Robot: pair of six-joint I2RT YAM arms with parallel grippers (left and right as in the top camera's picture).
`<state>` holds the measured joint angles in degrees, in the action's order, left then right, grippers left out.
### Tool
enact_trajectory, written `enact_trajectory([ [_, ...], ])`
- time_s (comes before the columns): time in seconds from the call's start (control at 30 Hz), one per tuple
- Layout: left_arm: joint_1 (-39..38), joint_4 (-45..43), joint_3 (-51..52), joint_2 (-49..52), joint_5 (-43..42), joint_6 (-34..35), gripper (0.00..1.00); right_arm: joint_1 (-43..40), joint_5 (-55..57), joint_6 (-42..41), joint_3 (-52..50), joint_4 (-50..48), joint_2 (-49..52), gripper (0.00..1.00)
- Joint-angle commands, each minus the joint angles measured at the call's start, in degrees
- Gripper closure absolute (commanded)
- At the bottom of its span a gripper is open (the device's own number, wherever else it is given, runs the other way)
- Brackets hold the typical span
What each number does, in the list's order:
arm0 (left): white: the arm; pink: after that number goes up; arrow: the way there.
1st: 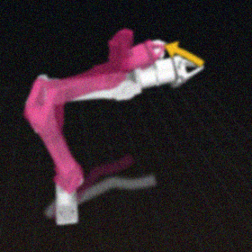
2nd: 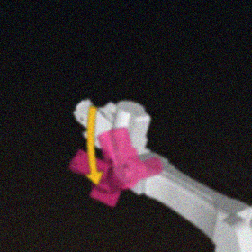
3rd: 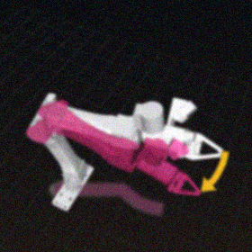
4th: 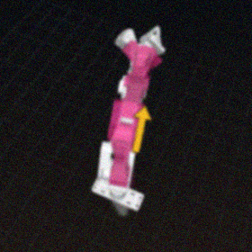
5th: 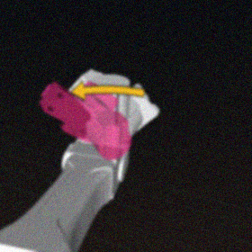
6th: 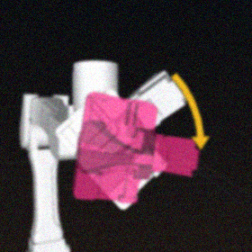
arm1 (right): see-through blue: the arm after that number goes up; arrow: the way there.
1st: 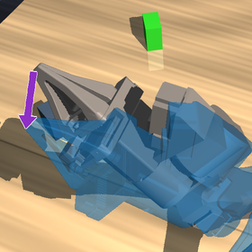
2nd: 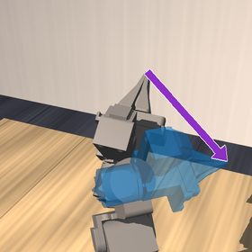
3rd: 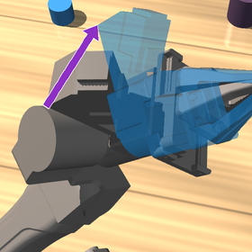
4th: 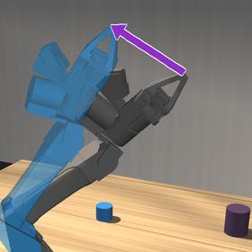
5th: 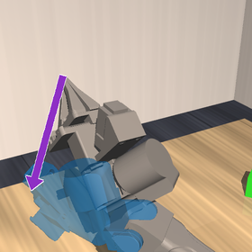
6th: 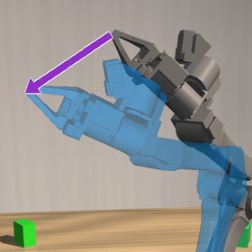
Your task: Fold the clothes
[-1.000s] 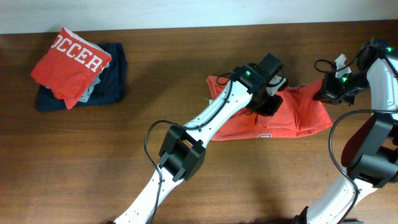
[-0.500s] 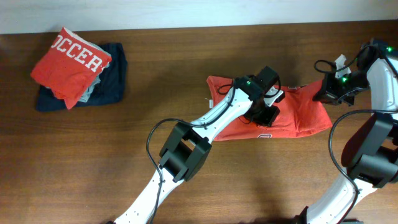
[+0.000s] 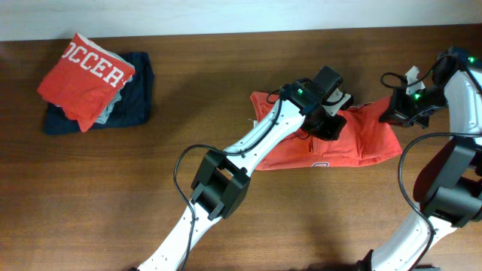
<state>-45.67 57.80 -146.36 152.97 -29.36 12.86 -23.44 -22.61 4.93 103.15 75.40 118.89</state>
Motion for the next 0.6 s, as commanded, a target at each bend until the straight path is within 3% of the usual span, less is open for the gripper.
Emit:
enact_trajectory([
  [0.0, 0.04, -0.39, 0.22, -1.03, 3.93, -1.14, 0.99, 0.35, -1.16, 0.15, 1.33, 0.33, -0.46, 0.96],
  [0.37, -0.02, -2.8, 1.64, 7.82, 3.72, -1.11, 0.99, 0.35, -1.16, 0.17, 1.33, 0.31, -0.46, 0.96],
  [0.57, 0.87, -2.64, 0.07, 7.28, 1.62, -0.68, 1.0, 0.35, -1.16, 0.15, 1.33, 0.33, -0.46, 0.96],
])
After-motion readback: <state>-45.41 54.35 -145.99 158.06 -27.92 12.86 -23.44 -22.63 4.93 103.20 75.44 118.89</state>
